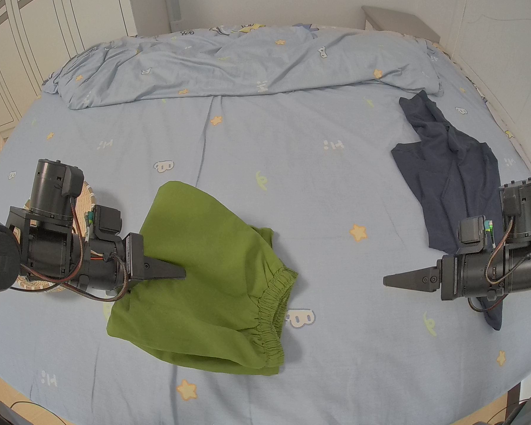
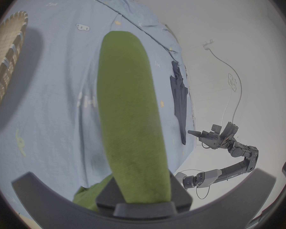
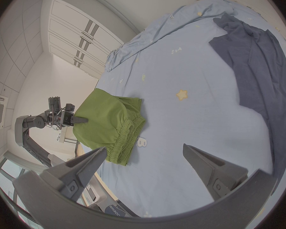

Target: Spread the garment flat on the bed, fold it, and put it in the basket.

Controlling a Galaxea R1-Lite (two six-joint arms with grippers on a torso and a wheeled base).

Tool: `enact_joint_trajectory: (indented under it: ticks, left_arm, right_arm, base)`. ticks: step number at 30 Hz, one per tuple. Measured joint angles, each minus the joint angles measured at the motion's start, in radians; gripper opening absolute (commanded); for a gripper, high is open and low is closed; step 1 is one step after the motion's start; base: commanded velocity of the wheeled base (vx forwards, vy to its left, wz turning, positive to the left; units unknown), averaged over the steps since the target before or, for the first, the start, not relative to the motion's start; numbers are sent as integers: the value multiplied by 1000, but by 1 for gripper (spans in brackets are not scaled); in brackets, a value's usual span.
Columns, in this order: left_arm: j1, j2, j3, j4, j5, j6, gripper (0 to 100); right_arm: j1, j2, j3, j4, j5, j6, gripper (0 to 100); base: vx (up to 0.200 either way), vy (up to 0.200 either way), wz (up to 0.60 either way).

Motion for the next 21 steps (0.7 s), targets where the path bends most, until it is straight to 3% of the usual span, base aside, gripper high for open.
enact_joint_trajectory:
  ticks: [21]
  left_arm:
    - [-116, -21, 28, 8, 12, 1, 0]
  right_arm:
    - [0, 0, 1, 0, -1, 0, 100]
  base:
    - [0, 190, 0]
